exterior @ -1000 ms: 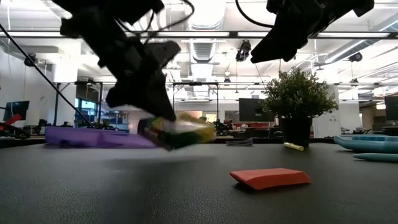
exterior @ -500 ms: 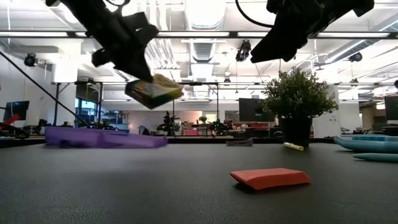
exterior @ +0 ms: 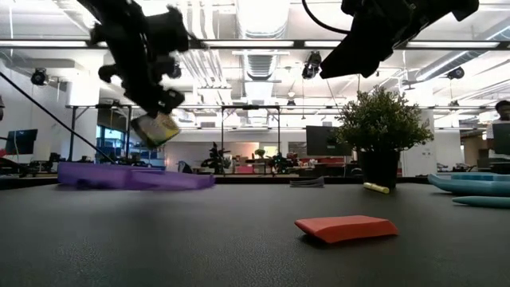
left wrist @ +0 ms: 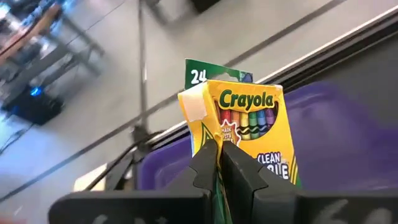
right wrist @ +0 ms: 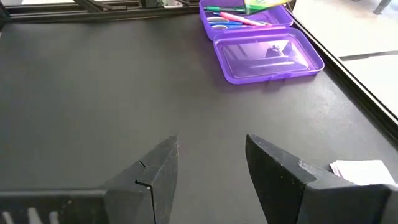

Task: Pack school essentials
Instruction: Put the yellow crayon box into the purple supply box

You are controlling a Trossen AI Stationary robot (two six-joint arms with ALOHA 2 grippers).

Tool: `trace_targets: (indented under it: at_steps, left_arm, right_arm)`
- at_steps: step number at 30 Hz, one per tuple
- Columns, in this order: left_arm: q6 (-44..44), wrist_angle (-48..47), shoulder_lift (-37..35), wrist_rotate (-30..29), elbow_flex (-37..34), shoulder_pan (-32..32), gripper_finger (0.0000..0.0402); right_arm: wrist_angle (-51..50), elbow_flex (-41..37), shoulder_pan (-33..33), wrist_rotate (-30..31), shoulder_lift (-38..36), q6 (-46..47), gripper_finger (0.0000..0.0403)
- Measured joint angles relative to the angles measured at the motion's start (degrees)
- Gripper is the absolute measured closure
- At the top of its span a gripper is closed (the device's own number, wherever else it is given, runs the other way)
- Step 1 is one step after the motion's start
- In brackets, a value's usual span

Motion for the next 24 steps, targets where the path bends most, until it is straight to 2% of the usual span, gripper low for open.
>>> trace_targets:
  at_steps: [5,8,12,18,24]
  left_arm:
    - [2.0,-1.0,1.9,8.7,-0.1,10.3,0.0401]
    - [3.8,-1.0,2.1,10.7,-0.1,15.0,0.0401]
    - [7.8,-0.9,2.1,12.3,-0.1,19.6,0.0401]
    - [11.0,-1.0,2.2,22.3,-0.1,26.3,0.0401]
    - [12.2,-1.0,2.3,25.3,0.0,31.0,0.0401]
  right_arm:
    - [0.0,0.0,0.0,0.0,0.0,-0.2,0.0229]
    - [0.0,0.0,0.0,0.0,0.0,-0.7,0.0229]
    - [0.0,0.0,-0.1,0.0,0.0,-0.8,0.0229]
    - [0.0,0.0,-0.1,0.0,0.0,-0.9,0.0229]
    - [0.0,0.0,-0.1,0.0,0.0,-0.9,0.0229]
